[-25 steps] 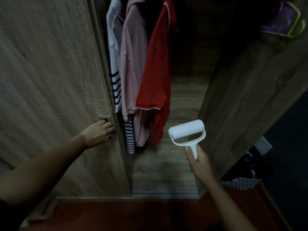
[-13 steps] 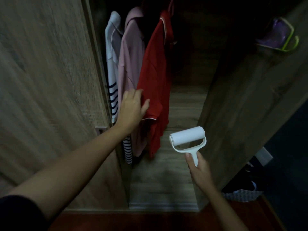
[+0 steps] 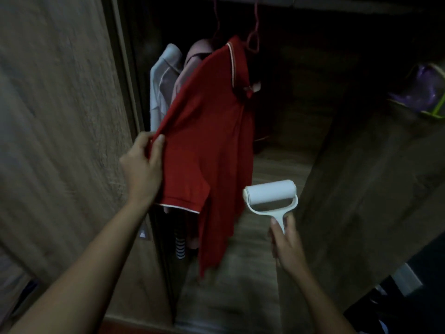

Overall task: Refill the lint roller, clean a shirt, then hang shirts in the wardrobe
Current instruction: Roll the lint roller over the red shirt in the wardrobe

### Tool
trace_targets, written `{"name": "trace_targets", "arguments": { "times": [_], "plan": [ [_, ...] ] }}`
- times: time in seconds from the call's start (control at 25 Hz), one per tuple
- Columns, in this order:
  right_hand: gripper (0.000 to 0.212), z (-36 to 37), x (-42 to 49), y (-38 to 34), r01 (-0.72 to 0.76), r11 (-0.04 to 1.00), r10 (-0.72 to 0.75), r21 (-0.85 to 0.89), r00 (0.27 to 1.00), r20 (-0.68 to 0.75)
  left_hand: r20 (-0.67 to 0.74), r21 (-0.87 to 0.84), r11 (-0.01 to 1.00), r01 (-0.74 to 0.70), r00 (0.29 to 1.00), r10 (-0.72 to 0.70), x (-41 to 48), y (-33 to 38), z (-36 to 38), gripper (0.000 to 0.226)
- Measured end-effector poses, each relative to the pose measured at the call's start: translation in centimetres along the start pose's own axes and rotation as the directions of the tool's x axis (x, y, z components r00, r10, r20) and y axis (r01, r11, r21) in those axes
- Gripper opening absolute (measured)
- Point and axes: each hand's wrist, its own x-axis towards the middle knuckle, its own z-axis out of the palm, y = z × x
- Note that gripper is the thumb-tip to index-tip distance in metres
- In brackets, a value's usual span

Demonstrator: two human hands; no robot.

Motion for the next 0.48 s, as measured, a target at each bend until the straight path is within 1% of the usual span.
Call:
{"name": "trace_targets", "arguments": {
  "times": [0.08, 0.16, 0.24, 0.28, 0.36, 0.44, 0.48],
  "plan": [
    [0.01, 1.7, 2.2, -1.6, 0.002, 0.999, -0.008, 0.052, 0.993, 0.12, -0.038, 0.039, 0.999, -0.023, 0.999, 0.025, 2.5, -1.0, -1.5, 0.022],
    [0.011, 4.3, 4.2, -4.5, 0.102, 0.993, -0.111, 0.061, 0.979, 0.168, -0.015, 0.028, 1.0, -0.012, 1.0, 0.013, 4.6, -1.8, -2.6, 0.025],
    [0.013, 7.4, 6.4, -8.6, 0.246, 0.968, -0.25, 0.045, 0.951, 0.183, 0.015, 0.023, 1.0, 0.006, 1.0, -0.006, 5.8, -2.1, -3.5, 0.032],
    [0.016, 9.0, 7.7, -10.4, 0.298, 0.954, -0.297, 0.024, 0.936, 0.187, 0.012, -0.003, 1.0, 0.012, 1.0, -0.012, 6.0, -2.0, -3.7, 0.032],
    [0.027, 12.0, 9.5, -13.6, 0.363, 0.932, -0.36, 0.012, 0.916, 0.178, -0.021, -0.096, 0.995, 0.035, 0.999, -0.037, 6.3, -1.8, -3.9, 0.039],
    [0.031, 14.3, 9.6, -14.0, 0.416, 0.908, -0.403, -0.051, 0.9, 0.166, -0.034, -0.17, 0.984, 0.061, 0.997, -0.067, 6.5, -1.9, -3.7, 0.042],
    [0.031, 15.2, 9.0, -12.7, 0.426, 0.898, -0.405, -0.105, 0.897, 0.176, -0.036, -0.183, 0.981, 0.068, 0.996, -0.076, 6.6, -2.0, -3.6, 0.041]
  ]
}}
